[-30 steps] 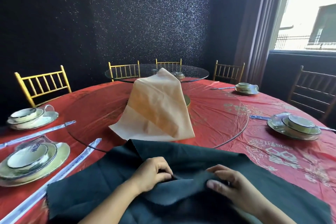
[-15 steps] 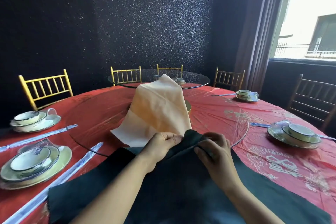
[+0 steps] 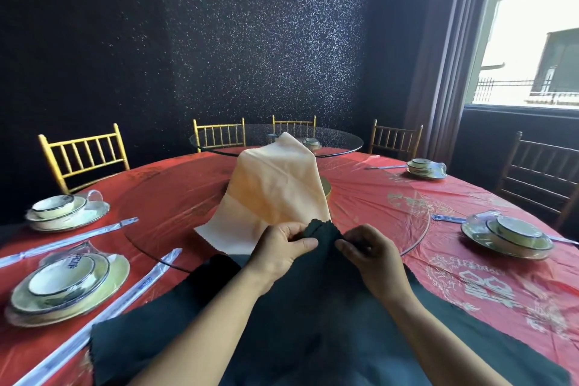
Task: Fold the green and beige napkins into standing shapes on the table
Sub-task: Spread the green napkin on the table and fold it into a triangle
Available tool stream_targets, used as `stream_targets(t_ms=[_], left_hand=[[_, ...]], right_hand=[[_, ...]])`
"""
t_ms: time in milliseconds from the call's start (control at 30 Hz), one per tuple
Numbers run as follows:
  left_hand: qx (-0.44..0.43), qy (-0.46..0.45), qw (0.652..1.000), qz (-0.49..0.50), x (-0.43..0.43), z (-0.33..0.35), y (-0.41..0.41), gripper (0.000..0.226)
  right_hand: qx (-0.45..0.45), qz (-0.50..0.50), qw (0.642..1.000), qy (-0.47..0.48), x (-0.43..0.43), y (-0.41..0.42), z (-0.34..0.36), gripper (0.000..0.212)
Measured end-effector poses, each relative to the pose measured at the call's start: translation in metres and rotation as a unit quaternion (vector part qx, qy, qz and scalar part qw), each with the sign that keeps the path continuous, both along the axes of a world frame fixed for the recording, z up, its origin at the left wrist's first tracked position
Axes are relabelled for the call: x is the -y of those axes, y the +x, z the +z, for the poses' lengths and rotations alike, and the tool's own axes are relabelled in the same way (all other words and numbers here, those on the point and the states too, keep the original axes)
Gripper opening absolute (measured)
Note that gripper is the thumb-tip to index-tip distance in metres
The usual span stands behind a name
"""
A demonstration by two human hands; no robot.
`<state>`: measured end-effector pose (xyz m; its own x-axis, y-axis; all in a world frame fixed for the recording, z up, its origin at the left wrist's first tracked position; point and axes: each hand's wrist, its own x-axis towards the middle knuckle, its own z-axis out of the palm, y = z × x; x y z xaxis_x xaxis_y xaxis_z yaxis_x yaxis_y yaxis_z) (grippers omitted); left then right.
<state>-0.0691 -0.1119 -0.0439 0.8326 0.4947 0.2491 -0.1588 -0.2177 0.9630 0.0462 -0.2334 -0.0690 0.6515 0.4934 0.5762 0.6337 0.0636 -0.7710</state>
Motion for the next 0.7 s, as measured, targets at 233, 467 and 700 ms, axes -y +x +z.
stream_targets(t_ms=[233,467,700], left_hand=[[0.004,-0.008,1.000,-0.010,0.003,0.006,0.001,0.019],[0.009,0.011,1.000,-0.004,0.005,0.017,-0.003,0.023],[-0.015,0.131,0.991,0.016,-0.003,0.016,-0.010,0.016]], right_hand=[[0.034,-0.001,0.999,-0.004,-0.001,-0.002,0.010,0.028],[0.047,0.015,0.998,-0.037,0.000,-0.003,0.022,0.019],[0.122,-0.010,0.992,-0.044,0.001,0.009,0.038,0.033]])
